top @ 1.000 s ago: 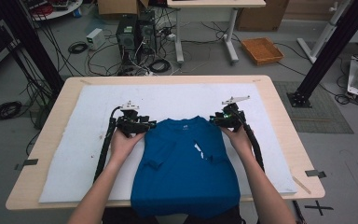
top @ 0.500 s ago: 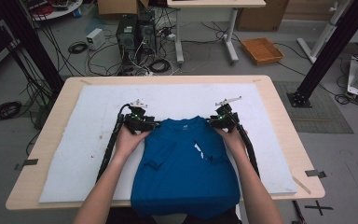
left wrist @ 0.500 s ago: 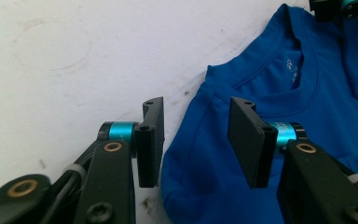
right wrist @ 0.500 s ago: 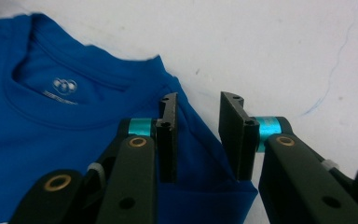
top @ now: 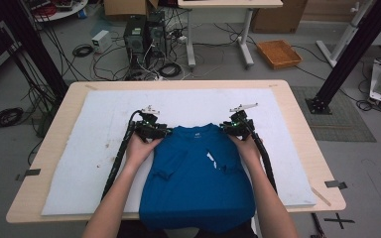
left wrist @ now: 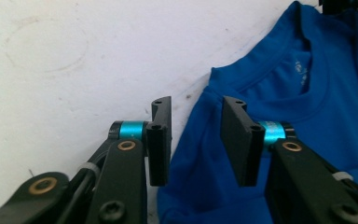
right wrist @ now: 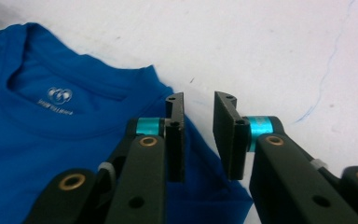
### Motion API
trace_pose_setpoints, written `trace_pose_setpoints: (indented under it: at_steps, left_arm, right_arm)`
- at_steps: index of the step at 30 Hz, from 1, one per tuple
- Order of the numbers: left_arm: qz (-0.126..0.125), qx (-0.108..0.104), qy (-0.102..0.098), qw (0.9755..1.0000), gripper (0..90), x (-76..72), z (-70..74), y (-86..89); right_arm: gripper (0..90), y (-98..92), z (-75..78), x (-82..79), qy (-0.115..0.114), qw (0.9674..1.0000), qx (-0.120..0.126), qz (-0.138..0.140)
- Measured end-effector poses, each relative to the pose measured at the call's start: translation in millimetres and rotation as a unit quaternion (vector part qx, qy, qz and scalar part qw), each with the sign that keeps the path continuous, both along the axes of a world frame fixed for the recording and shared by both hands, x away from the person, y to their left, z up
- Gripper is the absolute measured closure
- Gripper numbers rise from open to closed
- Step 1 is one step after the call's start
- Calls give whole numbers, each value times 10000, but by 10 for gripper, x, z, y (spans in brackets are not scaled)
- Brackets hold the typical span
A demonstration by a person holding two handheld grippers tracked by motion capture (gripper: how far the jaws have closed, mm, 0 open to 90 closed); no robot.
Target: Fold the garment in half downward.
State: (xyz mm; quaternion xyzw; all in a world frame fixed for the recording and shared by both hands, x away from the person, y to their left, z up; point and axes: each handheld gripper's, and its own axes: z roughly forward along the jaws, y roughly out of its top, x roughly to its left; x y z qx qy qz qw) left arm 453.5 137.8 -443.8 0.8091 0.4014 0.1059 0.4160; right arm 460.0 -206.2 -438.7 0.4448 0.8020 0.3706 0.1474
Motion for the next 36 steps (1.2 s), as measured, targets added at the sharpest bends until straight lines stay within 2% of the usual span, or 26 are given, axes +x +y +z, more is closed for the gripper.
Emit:
trace_pose_setpoints:
  at_steps: [2,6,9,11,15,19,21,23,27,31,36]
  left_arm:
    - [-13,33,81,10000,636,18,-29,-5]
    - [24,186,8,9998,698,8,-33,-25]
    - [55,315,-53,9995,747,-5,-24,-41]
    - [-44,255,-13,9997,833,-11,-26,-51]
    - [-81,339,-67,9994,875,-24,-20,-82]
    - [-66,186,-54,9998,882,-16,-1,-36]
    - [-66,36,-83,9999,884,-19,34,-4]
    - [-92,-93,-164,9998,885,-30,78,18]
    - [-183,-200,-305,9992,885,-67,174,59]
    - [-243,-309,-426,9983,885,-127,272,74]
    - [-476,-357,-663,9960,884,-300,449,48]
  right_arm:
    - [730,9,-34,23,72,10000,-40,-17]
    - [736,20,-66,33,120,9999,-51,-13]
    - [829,46,-62,23,60,9998,-115,130]
    - [892,73,-57,10,21,9995,-204,232]
    - [900,70,-51,7,36,9995,-188,238]
    - [900,39,-13,-14,-2,9997,-81,218]
    - [900,14,25,-26,-70,9998,33,201]
    - [900,-16,61,-35,-129,9997,105,163]
    - [900,-86,132,-64,-210,9994,275,102]
    - [900,-131,223,-151,-355,9984,428,122]
    - [900,-180,330,-346,-544,9969,536,191]
